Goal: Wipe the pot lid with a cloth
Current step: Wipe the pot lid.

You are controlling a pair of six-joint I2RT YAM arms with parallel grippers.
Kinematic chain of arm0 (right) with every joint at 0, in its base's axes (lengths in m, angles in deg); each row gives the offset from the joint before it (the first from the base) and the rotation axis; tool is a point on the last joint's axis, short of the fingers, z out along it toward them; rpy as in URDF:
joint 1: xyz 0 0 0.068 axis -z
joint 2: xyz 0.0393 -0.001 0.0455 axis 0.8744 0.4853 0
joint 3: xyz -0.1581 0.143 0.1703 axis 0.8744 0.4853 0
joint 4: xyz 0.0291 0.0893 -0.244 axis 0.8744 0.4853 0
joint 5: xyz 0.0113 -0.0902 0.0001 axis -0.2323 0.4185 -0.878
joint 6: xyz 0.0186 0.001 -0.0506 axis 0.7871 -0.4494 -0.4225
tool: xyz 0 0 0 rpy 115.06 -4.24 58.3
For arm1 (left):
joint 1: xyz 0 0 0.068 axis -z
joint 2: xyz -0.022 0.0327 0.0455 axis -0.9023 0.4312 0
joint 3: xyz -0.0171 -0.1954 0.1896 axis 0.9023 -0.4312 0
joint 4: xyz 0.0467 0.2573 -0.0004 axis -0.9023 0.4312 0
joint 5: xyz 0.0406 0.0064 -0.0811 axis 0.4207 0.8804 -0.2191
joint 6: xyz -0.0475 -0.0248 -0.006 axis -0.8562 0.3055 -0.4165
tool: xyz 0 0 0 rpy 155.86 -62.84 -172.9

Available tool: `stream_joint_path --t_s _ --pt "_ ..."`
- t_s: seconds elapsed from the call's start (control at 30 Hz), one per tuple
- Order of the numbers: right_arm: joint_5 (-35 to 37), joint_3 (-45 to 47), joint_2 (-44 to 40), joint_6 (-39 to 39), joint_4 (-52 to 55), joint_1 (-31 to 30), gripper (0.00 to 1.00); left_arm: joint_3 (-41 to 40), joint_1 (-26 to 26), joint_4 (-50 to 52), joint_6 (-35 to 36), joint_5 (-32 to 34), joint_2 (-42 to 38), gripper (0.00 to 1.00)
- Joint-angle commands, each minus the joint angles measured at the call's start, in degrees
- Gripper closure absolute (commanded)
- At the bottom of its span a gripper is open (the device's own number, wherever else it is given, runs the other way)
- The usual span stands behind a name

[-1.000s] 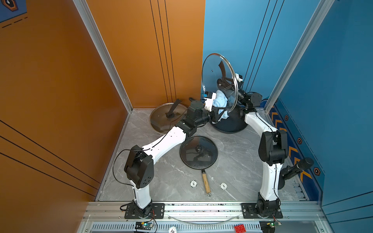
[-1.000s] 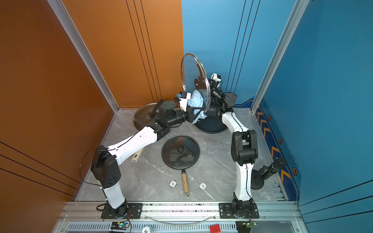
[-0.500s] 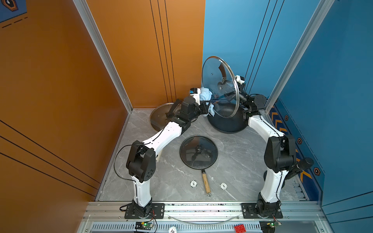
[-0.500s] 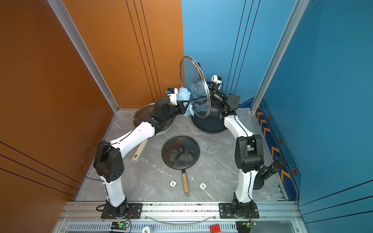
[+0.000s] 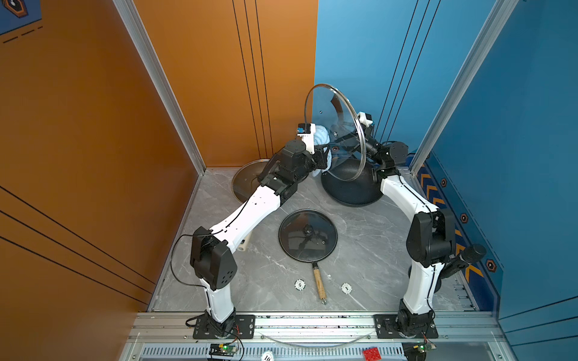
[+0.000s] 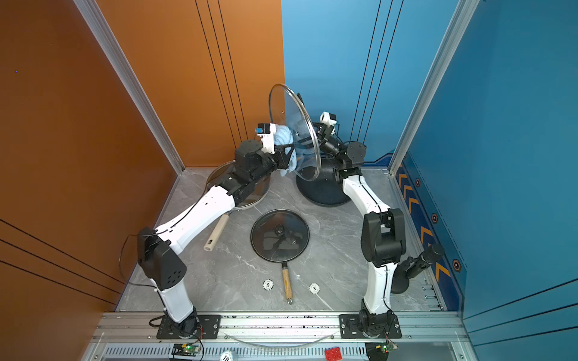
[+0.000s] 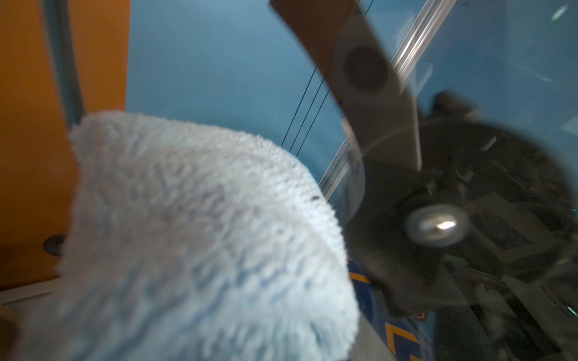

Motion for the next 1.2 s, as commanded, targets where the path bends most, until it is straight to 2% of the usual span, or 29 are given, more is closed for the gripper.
stream_joint_path --t_s 0.0,0.13,0.33,0.5,0.67,0.73,0.83,0.9,0.97,1.07,1.17 --pt "0.2 -3.8 -0.6 -1.1 -3.4 -1.8 0.88 2.5 0.5 -5.2 3.7 -1.4 -2.8 0.78" --pt "-1.5 -3.7 -1.3 -3.9 -2.4 -3.1 0.87 0.7 0.0 -7.9 4.6 -0.7 -2.8 0.77" --pt "-2.5 -3.7 -3.9 -7.5 -2.5 -3.3 0.87 -4.3 -2.9 -6.0 0.6 2.3 -2.8 0.78" --pt "-0.3 -2.6 -6.6 -10.7 -2.1 -2.1 0.85 -10.0 -4.2 -2.4 -3.9 5.3 -3.4 0.78" --pt "0.7 -2.5 -8.4 -16.0 4.0 -1.2 0.87 -13.7 -3.7 2.7 -2.2 10.6 -7.0 0.79" --pt "0.5 -1.8 -9.9 -23.8 13.5 -1.0 0.87 -15.5 -4.1 3.5 -1.4 11.9 -9.4 0.79" --pt "5.0 -0.6 -14.8 -49.2 41.1 -1.9 0.9 -18.0 -4.5 5.3 1.7 15.2 -14.0 0.78" --pt "16.5 -2.3 -18.3 -71.6 61.7 -4.1 0.9 -20.1 -4.8 7.3 3.8 18.6 -18.0 0.78" --pt "28.9 -3.8 -19.7 -85.3 73.4 -6.7 0.91 -22.3 -5.1 9.1 4.7 21.0 -21.5 0.78" --pt "40.7 -1.9 -21.1 -93.5 75.3 -9.0 0.91 -23.3 -5.4 14.5 5.4 24.0 -25.6 0.78" --pt "51.0 2.4 -22.3 -101.4 70.8 -11.6 0.91 -23.3 -5.1 20.6 5.4 25.8 -28.3 0.78"
